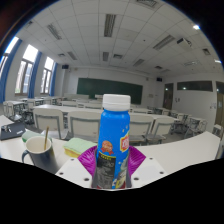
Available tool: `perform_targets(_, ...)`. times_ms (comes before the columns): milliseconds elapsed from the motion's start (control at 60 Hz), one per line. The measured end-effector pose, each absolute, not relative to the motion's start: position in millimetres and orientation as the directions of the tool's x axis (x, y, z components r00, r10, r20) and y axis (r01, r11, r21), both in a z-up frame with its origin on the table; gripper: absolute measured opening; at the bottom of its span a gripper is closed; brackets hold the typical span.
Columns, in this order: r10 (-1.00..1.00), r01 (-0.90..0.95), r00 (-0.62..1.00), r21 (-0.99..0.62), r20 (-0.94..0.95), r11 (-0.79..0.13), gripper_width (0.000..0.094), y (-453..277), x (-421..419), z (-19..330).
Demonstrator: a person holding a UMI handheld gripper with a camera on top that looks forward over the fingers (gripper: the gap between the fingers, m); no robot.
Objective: Pour water
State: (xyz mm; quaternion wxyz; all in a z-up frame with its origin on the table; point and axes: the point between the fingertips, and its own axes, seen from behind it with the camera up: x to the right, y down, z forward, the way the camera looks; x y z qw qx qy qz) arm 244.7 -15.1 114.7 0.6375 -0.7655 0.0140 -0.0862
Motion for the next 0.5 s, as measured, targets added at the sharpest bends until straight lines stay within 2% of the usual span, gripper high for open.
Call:
perform_targets(17, -0.126, 0.084, 0.986, -0.977, 0.110, -0.195, 0.0387, -19, 246, 110)
perform_targets(50, -0.137, 0.066, 0.987, -0.986, 0.088, -0.155, 0.0384, -23, 250, 120)
perform_targets(100, -0.144, 0.020, 0.989, -0.989, 0.042, -0.147, 0.0384, -40, 269, 115)
perform_targets(183, -0.141, -0.008, 0.990, -0.988, 0.013, -0.152, 0.0420, -30, 270, 116)
perform_targets(283, -0.121, 0.040, 0.991, -0.978, 0.065, -0.203, 0.0595, -35, 269, 122)
perform_targets(300, -0.130, 0.048, 0.989, -0.976, 0.077, -0.212, 0.0637, -32, 266, 114)
perform_targets(350, -0.143, 0.080, 0.983, -0.968, 0.117, -0.238, 0.0845, -35, 269, 117)
perform_targets(367, -0.151, 0.085, 0.981, -0.967, 0.124, -0.241, 0.0866, -38, 271, 119)
perform_targets(400, -0.162, 0.090, 0.978, -0.966, 0.132, -0.241, 0.0824, -44, 272, 124)
perform_targets(500, -0.159, 0.084, 0.979, -0.962, 0.128, -0.259, 0.0856, -74, 269, 126)
